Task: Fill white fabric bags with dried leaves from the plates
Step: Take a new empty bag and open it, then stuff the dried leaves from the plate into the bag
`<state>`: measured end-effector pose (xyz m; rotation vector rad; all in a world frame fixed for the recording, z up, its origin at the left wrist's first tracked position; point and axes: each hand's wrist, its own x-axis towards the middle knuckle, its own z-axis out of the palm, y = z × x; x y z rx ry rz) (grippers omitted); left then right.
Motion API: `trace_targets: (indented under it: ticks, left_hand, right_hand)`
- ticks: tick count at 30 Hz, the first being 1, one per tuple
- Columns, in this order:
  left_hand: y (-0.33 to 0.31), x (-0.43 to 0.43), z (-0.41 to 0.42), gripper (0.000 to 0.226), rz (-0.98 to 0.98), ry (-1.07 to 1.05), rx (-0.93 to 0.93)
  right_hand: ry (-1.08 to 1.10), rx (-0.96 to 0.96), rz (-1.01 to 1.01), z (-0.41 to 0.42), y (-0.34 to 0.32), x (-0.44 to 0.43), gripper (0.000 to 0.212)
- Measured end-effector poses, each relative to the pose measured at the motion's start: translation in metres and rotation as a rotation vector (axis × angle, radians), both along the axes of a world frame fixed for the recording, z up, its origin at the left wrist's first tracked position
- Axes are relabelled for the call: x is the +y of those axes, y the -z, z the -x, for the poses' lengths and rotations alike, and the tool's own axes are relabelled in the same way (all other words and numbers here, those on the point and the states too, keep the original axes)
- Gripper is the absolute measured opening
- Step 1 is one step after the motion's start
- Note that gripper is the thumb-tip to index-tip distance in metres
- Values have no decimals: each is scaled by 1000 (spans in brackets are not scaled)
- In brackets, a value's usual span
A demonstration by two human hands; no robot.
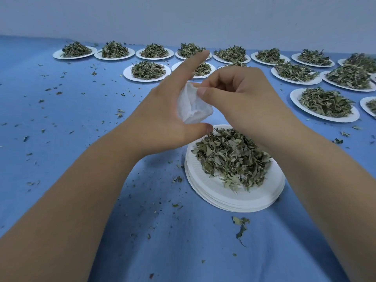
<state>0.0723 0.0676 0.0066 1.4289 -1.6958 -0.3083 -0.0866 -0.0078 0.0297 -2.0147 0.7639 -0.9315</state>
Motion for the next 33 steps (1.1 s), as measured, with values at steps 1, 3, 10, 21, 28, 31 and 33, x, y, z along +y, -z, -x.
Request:
trace_targets:
  ticks: [1,3,10,21,28,31,33]
  left_hand:
    - [0,-1,1,105,-6,25,21]
    - [0,-1,2,104,-14,69,43]
    - [2,3,3,89,-2,-31,65]
    - [-3,4,-2,41,-117,-212,-108]
    - [-1,2,0,41,-201,-206,-177]
    - [1,2,-1,39,-219,-210,-212]
    - [0,3,-2,39,-223,-218,-254]
  right_hand:
    - [-17,4,7,-1,0,1,10]
    - [-35,5,23,-1,0,2,8]
    - [13,-79,-7,3,0,0,7]
    - [16,154,150,24,-4,-17,19]
    - [-339,823,231,72,-19,-7,66]
    - [-364,811,275,67,-5,3,63]
    - [-310,750,302,64,-3,3,50]
